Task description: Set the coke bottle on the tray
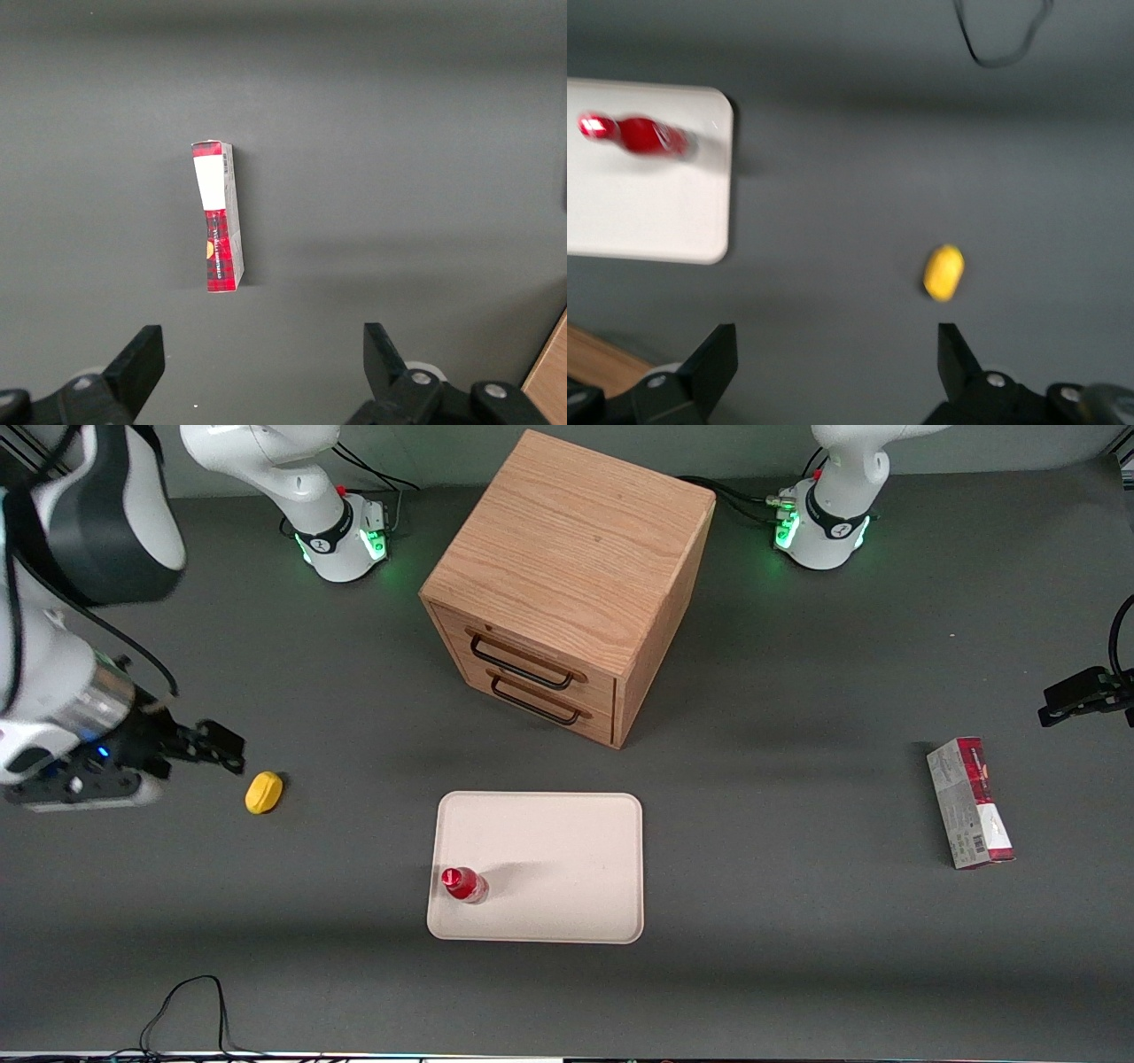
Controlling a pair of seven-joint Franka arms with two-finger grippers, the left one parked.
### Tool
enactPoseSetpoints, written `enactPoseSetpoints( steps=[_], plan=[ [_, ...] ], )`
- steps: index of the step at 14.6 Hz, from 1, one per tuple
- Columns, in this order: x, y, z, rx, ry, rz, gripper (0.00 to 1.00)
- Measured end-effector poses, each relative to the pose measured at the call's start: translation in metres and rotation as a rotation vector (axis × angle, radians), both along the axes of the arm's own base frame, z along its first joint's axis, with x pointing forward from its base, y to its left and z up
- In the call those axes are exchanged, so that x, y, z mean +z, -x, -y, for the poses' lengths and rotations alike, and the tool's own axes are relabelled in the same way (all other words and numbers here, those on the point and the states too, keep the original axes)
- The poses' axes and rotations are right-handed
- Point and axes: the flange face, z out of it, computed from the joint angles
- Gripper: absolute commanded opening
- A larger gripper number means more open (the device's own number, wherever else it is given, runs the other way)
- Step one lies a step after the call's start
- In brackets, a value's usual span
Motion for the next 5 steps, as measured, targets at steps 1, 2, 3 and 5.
enactPoseSetpoints(
  steps=[1, 2, 3, 5],
  plan=[
    [0.005, 0.018, 0.016, -0.010, -0.006, -0.014, 1.00],
    [0.011, 0.035, 0.030, -0.017, -0.013, -0.031, 1.00],
    [0.018, 0.049, 0.041, -0.024, -0.020, -0.041, 1.00],
    [0.030, 0.066, 0.051, -0.032, -0.030, -0.036, 1.00]
  ],
)
